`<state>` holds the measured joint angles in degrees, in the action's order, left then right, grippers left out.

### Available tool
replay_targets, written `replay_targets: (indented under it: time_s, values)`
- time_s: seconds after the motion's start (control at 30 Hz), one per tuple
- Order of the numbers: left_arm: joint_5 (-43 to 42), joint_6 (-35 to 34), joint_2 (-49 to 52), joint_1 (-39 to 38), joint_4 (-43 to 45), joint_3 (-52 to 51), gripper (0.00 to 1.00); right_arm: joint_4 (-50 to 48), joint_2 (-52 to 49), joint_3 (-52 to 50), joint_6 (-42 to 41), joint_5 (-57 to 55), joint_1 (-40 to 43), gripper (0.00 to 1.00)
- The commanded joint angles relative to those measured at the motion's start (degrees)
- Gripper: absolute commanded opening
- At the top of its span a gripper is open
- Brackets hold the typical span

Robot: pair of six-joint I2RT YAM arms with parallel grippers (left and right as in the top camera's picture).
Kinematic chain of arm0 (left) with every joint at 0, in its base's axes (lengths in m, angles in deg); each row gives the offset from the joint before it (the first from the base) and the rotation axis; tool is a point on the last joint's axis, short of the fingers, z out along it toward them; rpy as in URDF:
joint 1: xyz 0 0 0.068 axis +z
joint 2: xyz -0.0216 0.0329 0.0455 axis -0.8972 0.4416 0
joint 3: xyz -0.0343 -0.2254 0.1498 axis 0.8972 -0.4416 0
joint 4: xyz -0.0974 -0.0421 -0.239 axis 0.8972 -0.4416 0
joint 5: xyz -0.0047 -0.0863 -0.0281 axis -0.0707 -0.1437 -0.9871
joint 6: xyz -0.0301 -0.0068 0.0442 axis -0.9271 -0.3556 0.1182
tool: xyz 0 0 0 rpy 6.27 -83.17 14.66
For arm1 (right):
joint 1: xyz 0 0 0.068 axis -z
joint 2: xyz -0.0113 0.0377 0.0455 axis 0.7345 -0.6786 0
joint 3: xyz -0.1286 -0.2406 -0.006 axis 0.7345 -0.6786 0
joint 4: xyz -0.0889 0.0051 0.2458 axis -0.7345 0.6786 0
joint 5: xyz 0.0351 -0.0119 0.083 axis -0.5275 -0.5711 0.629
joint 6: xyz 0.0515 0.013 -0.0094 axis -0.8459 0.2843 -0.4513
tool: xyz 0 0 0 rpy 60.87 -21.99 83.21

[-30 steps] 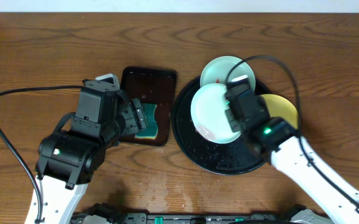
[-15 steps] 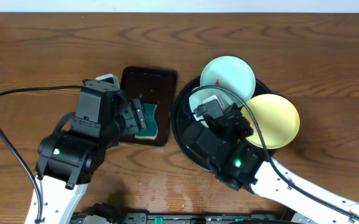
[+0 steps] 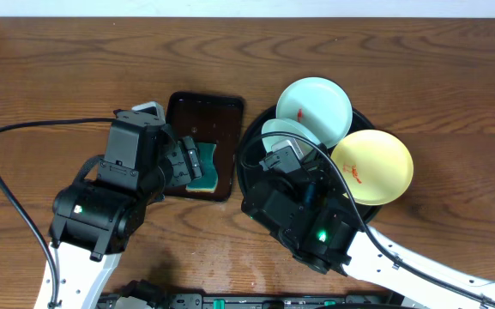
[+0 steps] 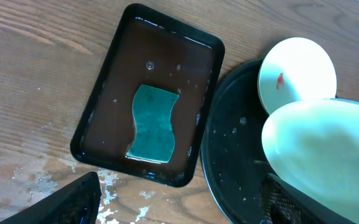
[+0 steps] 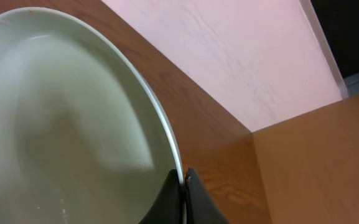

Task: Clean dirty plates on tray and stack at the side
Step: 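Grasp the cleaned pale green plate rim with the right gripper and lift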

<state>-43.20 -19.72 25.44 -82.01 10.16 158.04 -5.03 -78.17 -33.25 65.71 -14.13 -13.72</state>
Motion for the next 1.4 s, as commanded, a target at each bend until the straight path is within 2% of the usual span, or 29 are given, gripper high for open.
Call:
replay_targets:
  time_s: [0.0, 0.57, 0.63, 0.67, 0.7, 0.77, 0.87, 0.9, 0.97, 1.0, 1.03, 1.07, 1.13, 1.17, 1.2, 1.27, 1.33, 1.37]
  values:
    - [0.09, 0.57, -0.04, 0.15, -0.13, 1.16, 0.82, -0.22, 0.17, 1.51, 1.33, -2.51, -0.68, 0.01]
    - [0.09, 0.57, -0.04, 0.15, -0.13, 1.16, 0.82, -1.05, 0.17, 1.51, 1.86, -3.32, -0.22, 0.01]
    - [0.11, 0.57, -0.04, 0.15, -0.13, 1.16, 0.82, -2.08, 0.17, 1.51, 1.46, -0.17, -0.09, 0.01]
    - [0.11, 0.57, -0.04, 0.15, -0.13, 1.16, 0.82, -2.10, 0.17, 1.51, 5.70, 2.75, -0.22, 0.01]
    - [0.11, 0.57, -0.04, 0.15, -0.13, 1.16, 0.82, -2.10, 0.15, 1.49, 7.10, 0.22, 0.02, 0.01]
    - [0.11, 0.57, -0.04, 0.15, -0.13, 1.16, 0.82, -3.30, 0.20, 1.51, 5.38, -5.60, 1.18, 0.01]
    - [0.09, 0.57, -0.04, 0.15, -0.13, 1.16, 0.82, -4.66, 0.37, 1.51, 11.21, 1.16, 1.38, 0.01]
    - [0.11, 0.57, -0.04, 0.15, -0.13, 1.16, 0.82, -4.66, 0.37, 1.51, 12.98, -0.20, 1.42, 0.01]
    - [0.11, 0.57, -0.04, 0.15, -0.13, 1.16, 0.82, -5.14, 0.39, 1.51, 8.68, -3.80, 2.16, 0.01]
    - [0.11, 0.59, -0.04, 0.15, -0.13, 1.16, 0.83, -5.09, 0.57, 1.51, 6.73, -0.42, 2.10, 0.01]
    - [0.11, 0.57, -0.04, 0.15, -0.13, 1.16, 0.83, -5.01, 0.66, 1.51, 11.76, 7.67, 1.46, 0.01]
    - [0.11, 0.57, -0.04, 0.15, -0.13, 1.16, 0.82, -5.07, 0.63, 1.51, 13.81, 6.69, 1.36, 0.01]
    - [0.11, 0.57, -0.04, 0.15, -0.13, 1.16, 0.82, -6.86, 0.66, 1.51, 10.69, -1.25, 1.77, 0.01]
    - [0.11, 0.59, -0.04, 0.15, -0.13, 1.16, 0.82, -7.50, 0.72, 1.51, 9.49, -0.22, 1.73, 0.01]
    - [0.11, 0.57, -0.04, 0.15, -0.13, 1.16, 0.83, -7.56, 0.81, 1.51, 11.65, 3.96, 1.40, 0.01]
    - [0.09, 0.57, -0.04, 0.15, -0.13, 1.16, 0.82, -6.97, 0.81, 1.51, 13.42, 3.63, 1.36, 0.01]
    - [0.11, 0.57, -0.04, 0.15, -0.13, 1.16, 0.82, -6.93, 0.81, 1.51, 9.09, 0.70, 1.66, 0.01]
    - [0.11, 0.57, -0.04, 0.15, -0.13, 1.16, 0.82, -6.45, 0.83, 1.51, 8.70, 5.99, 1.64, 0.01]
